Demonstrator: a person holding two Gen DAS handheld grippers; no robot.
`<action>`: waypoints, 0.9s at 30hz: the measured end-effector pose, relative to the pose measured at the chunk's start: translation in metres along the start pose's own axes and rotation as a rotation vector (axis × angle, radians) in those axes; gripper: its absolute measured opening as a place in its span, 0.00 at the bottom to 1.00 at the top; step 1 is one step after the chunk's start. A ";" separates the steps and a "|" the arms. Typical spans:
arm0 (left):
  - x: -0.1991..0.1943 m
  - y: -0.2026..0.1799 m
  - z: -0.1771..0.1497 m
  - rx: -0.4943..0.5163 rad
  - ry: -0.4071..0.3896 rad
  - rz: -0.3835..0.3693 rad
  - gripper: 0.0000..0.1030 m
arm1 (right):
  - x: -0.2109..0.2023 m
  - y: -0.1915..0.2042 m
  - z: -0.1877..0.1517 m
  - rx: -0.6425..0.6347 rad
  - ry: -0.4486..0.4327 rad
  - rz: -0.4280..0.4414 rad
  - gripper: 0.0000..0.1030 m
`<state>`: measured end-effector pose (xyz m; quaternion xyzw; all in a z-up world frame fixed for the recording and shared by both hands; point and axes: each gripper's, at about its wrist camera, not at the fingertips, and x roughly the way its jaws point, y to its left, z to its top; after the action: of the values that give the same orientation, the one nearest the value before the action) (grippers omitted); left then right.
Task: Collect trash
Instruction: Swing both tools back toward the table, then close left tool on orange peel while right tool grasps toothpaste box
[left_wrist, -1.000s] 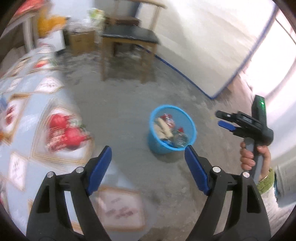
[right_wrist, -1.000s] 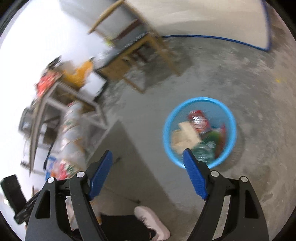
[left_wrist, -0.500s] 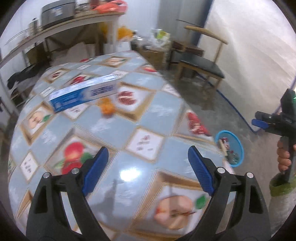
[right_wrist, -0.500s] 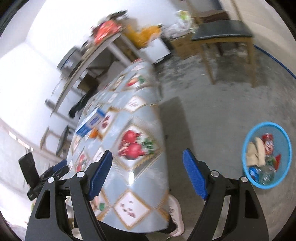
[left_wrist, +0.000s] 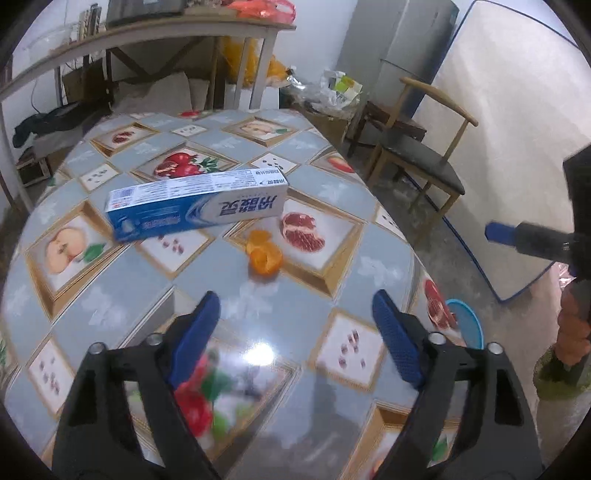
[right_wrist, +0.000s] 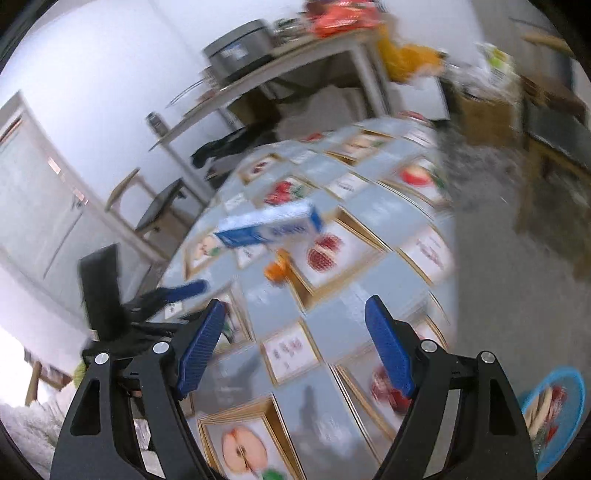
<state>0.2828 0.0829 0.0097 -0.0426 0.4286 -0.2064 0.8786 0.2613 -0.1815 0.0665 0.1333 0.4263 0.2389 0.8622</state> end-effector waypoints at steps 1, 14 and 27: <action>0.008 0.002 0.005 -0.007 0.014 -0.010 0.71 | 0.012 0.008 0.013 -0.034 0.013 0.012 0.74; 0.078 0.040 0.022 -0.185 0.143 -0.024 0.36 | 0.160 0.060 0.124 -0.328 0.180 -0.009 0.76; 0.084 0.049 0.015 -0.215 0.142 -0.088 0.10 | 0.228 0.035 0.151 -0.282 0.270 -0.003 0.77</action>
<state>0.3561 0.0930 -0.0550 -0.1405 0.5072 -0.2001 0.8264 0.4901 -0.0363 0.0193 -0.0228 0.5008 0.3107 0.8076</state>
